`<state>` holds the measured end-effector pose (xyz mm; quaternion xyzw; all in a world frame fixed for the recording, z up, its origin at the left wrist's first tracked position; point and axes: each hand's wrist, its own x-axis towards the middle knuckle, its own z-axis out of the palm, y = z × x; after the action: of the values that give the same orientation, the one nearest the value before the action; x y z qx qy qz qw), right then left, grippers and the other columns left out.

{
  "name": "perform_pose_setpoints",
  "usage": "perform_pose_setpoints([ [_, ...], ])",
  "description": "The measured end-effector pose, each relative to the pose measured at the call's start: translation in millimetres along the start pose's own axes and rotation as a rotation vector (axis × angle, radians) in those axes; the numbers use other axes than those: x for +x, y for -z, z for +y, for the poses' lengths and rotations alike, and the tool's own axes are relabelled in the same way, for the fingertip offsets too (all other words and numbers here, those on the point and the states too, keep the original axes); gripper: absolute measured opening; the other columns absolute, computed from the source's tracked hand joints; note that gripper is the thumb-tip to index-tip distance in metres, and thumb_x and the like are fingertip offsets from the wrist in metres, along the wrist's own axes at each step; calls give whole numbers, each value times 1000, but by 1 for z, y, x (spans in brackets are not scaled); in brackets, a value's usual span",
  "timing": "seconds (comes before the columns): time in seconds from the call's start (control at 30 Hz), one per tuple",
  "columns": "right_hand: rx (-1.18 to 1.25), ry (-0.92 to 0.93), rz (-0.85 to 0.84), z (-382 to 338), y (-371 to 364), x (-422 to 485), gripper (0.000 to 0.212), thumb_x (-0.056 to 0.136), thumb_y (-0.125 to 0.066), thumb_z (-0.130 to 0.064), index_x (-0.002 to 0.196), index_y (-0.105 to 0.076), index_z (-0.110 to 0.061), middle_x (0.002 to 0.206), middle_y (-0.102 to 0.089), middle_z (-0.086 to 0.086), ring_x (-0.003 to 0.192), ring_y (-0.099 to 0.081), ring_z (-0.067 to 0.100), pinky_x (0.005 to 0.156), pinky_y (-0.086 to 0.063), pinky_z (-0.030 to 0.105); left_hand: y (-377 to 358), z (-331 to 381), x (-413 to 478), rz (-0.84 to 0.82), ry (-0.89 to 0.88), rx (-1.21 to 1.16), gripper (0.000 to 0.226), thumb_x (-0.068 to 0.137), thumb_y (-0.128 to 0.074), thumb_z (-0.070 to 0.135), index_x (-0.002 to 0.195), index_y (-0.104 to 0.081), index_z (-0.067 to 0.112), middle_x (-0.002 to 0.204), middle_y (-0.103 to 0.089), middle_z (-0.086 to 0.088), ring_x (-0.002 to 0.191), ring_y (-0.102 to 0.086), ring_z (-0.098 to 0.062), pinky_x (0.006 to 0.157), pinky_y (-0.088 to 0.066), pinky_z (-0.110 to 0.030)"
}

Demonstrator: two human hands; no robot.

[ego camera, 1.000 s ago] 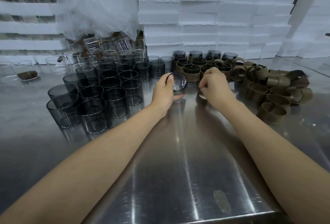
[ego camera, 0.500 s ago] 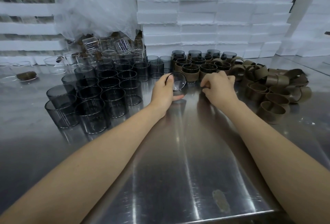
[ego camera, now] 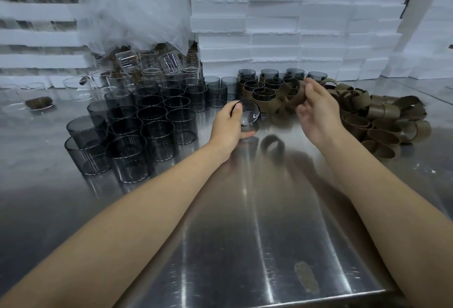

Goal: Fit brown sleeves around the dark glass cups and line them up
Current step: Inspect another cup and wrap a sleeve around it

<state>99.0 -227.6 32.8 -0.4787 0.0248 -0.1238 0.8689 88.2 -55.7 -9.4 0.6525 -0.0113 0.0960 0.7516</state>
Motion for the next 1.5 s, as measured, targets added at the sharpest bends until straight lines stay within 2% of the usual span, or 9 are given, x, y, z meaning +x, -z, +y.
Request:
perform_pose_setpoints([
  [0.23,61,-82,31,-4,5,5,27,91,-66,-13,118,-61,-12,110,-60,-2,60,-46,2,47,-34,13,-1,0,1,-4,-4,-12,32,106,-39,21,130,-55,7,126,-53,-1,92,-58,-6,77,-61,-41],
  [0.4,-184,22,162,-3,0,3,6,92,-64,-18,86,-64,-16,72,-55,-1,49,-41,6,45,-32,18,-1,0,0,-8,-12,5,32,106,-39,21,130,-56,8,130,-54,-3,93,-59,-5,77,-61,-42],
  [0.7,-320,19,-44,18,-8,-7,24,101,-52,-23,84,-67,-15,86,-70,6,73,-67,15,59,-53,18,2,3,-3,-35,-31,-30,35,102,-50,21,137,-54,13,138,-53,-8,123,-56,-29,76,-61,-40],
  [0.8,-620,255,-182,27,-7,-11,29,102,-49,-23,88,-72,-16,84,-72,0,74,-68,6,63,-54,21,4,4,-5,-30,-35,2,37,101,-53,23,138,-54,19,116,-58,9,116,-60,-32,76,-61,-43],
  [0.9,-825,523,-251,30,-8,-18,22,102,-48,-17,101,-69,-16,88,-71,-1,79,-65,-4,69,-52,16,4,5,-7,-40,-51,19,37,100,-54,20,137,-56,18,121,-59,5,119,-60,-27,77,-61,-41],
  [1.07,-1172,730,-421,25,-14,-28,25,102,-47,-12,116,-66,-4,101,-70,8,91,-63,17,83,-49,26,0,12,-10,-7,-46,49,31,102,-46,13,127,-65,16,123,-61,1,120,-59,-24,84,-59,-46],
  [1.27,-1376,865,-470,14,-16,-30,21,98,-53,-13,114,-65,-5,100,-72,13,93,-66,29,82,-52,44,-2,16,-20,-168,-129,157,21,97,-52,48,95,-73,46,98,-73,17,100,-68,-13,75,-60,-37],
  [1.4,-1162,719,-272,19,-15,-28,18,92,-67,-22,99,-64,-6,85,-67,1,79,-64,9,73,-52,16,-1,13,-17,-182,-209,204,31,100,-50,39,86,-69,59,93,-68,33,96,-62,10,92,-56,-44],
  [1.5,-988,701,-267,27,-21,-32,20,93,-65,-23,104,-73,-8,87,-69,-8,79,-62,-11,76,-47,4,3,10,-10,-104,-125,43,30,100,-49,42,113,-72,26,112,-72,7,111,-65,-13,94,-55,-46],
])
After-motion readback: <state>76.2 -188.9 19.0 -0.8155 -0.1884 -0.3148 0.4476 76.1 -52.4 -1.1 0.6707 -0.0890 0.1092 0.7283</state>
